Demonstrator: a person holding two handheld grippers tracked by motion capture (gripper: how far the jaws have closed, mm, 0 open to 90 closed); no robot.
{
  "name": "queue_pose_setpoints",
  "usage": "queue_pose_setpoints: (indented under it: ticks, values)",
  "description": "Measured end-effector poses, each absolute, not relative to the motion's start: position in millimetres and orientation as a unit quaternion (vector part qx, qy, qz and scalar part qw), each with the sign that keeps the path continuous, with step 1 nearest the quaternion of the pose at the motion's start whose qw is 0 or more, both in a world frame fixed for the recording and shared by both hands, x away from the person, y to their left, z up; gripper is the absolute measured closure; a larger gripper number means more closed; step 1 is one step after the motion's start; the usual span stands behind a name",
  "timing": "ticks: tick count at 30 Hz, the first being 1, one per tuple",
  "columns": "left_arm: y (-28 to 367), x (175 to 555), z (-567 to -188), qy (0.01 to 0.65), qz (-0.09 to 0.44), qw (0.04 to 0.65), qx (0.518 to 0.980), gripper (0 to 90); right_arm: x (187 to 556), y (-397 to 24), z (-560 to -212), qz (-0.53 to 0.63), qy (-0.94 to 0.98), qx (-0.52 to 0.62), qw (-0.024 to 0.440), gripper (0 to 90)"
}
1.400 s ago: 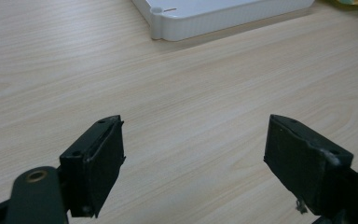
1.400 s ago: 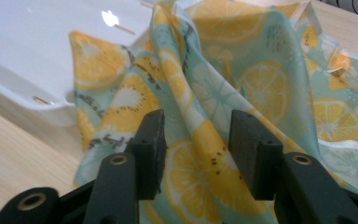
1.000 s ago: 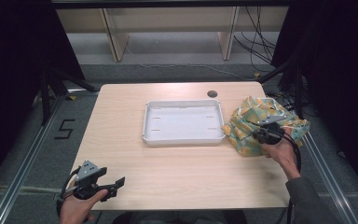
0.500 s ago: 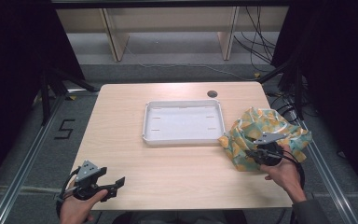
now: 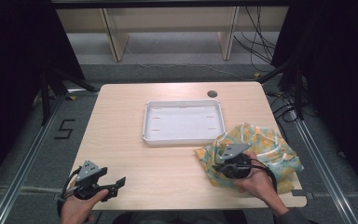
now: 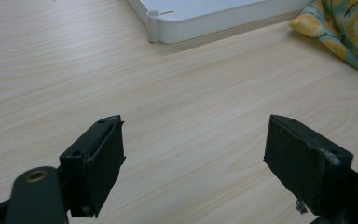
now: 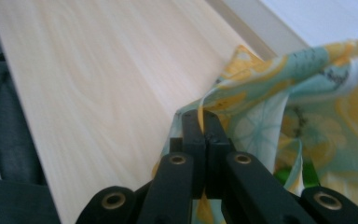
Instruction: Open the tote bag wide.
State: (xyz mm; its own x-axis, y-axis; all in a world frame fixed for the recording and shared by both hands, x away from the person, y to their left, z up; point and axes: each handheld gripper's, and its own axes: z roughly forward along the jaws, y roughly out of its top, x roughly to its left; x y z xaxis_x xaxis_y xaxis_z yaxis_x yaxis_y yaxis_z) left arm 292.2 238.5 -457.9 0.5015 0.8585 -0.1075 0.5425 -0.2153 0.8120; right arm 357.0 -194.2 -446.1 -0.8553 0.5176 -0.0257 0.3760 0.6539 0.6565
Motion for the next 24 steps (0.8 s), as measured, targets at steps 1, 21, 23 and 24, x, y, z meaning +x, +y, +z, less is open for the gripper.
queue_pose_setpoints:
  ticks: [1, 21, 23, 24]
  values:
    - [238.5, 292.3, -457.9, 0.461, 0.188, 0.422, 0.758, 19.2, 356.0, -185.6, -446.4, 0.332, 0.905, 0.246, 0.097, 90.0]
    - [198.1, 304.2, -455.0, 0.432, 0.097, 0.467, 0.765, 18.6, 342.3, -211.0, -409.9, 0.405, 0.853, 0.312, 0.104, 47.4]
    - [182.8, 310.3, -456.8, 0.422, 0.087, 0.470, 0.771, 18.6, 340.9, -232.9, -405.0, 0.407, 0.841, 0.328, 0.139, 47.4]
    - [171.6, 314.4, -459.1, 0.417, 0.084, 0.472, 0.772, 18.7, 338.9, -239.5, -404.1, 0.397, 0.837, 0.346, 0.149, 47.1]
